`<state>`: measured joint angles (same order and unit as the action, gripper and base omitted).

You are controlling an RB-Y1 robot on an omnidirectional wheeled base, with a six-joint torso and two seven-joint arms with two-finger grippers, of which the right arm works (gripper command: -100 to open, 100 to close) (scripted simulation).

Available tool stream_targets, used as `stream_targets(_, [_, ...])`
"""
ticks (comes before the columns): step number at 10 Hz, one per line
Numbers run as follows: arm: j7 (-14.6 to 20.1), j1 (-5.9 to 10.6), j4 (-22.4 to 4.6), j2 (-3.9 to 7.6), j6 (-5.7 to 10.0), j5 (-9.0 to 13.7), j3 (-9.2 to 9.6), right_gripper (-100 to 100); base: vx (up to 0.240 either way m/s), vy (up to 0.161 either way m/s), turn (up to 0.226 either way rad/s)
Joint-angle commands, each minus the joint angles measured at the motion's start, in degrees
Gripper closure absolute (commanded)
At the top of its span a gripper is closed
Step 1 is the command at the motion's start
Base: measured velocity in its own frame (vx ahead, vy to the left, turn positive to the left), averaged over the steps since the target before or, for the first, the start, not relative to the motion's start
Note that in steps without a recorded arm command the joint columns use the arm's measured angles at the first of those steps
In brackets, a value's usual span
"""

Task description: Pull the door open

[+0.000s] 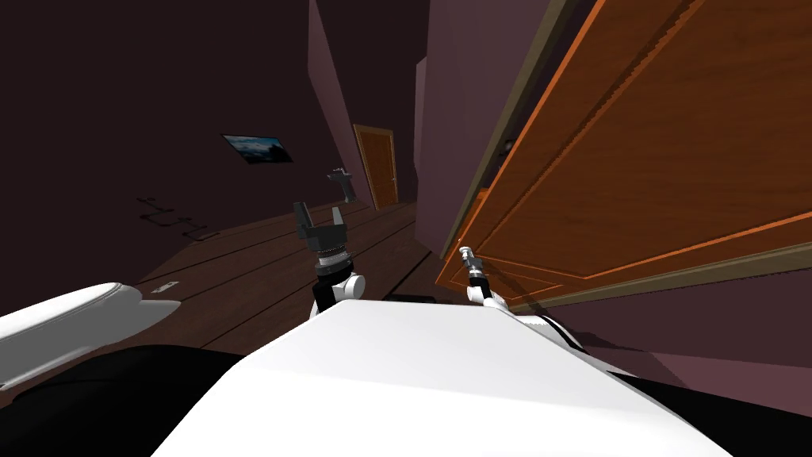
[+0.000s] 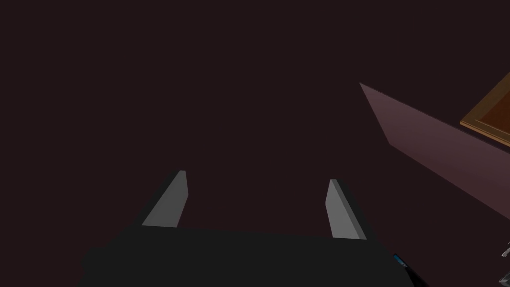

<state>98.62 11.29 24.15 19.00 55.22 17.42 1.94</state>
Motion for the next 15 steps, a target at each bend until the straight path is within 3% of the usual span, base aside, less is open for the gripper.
stream_targets(1, [0.2,-2.30,2.3,-0.35,-2.03,-0.3,0.60,100,-0.183,-0.009,0.024])
stream_targets(3, [0.2,-2.30,2.3,-0.35,-2.03,-0.3,0.60,100,-0.046,0.002,-0.014])
stream_targets(4, [1.7,-2.82,2.4,0.19,-1.86,-1.3,2.07,100,-0.122,-0.026,0.087])
stream_targets(5, [2.0,-2.90,2.4,0.27,-1.84,-1.4,2.30,100,-0.186,-0.044,0.081])
stream_targets(6, [2.0,-2.90,4.8,0.27,-1.84,-1.4,2.30,100,-0.130,-0.030,0.000])
stream_targets(7, [2.0,-2.90,5.1,0.27,-1.84,-1.4,2.30,100,-0.058,-0.010,-0.009])
stream_targets(8, [2.0,-2.90,3.3,0.27,-1.84,-1.4,2.30,100,-0.008,-0.001,0.010])
stream_targets(9, [2.0,-1.92,3.7,0.55,-1.02,-1.4,2.09,100,-0.008,0.002,-0.007])
stream_targets(10, [2.2,-2.14,3.4,0.62,-0.89,-1.5,2.22,-100,-0.151,0.054,-0.043])
stream_targets(15, [2.6,-3.33,2.9,0.60,-1.74,-1.8,2.74,-100,-0.195,0.058,-0.042])
